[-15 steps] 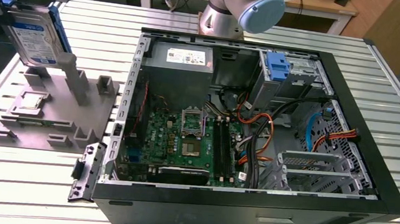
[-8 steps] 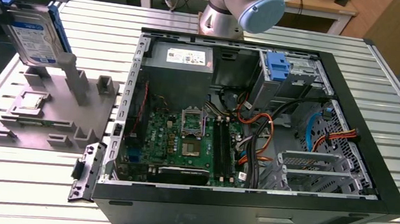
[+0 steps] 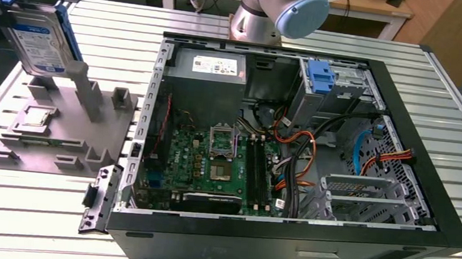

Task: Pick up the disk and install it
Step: 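Pick up the disk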

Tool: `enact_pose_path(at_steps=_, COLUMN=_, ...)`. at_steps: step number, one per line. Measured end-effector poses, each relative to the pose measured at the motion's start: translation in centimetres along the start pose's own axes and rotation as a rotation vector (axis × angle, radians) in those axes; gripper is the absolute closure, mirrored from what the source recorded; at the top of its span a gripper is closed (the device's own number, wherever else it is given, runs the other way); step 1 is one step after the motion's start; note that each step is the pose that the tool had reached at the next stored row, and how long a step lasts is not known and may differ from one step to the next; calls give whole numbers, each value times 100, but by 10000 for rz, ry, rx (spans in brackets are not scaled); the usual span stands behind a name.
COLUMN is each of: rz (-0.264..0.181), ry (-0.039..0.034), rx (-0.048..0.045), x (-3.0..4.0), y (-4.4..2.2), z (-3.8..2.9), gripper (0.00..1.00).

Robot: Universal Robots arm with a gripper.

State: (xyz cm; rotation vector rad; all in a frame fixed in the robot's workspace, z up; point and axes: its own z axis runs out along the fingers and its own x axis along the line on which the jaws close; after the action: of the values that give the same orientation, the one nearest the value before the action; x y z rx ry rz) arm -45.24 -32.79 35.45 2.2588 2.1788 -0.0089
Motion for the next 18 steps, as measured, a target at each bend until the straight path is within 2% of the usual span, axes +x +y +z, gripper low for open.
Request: enact_pose_path(at_steps=18, rz=0, ry=0, rx=-1, x=0, y=0, z=-58, gripper=63)
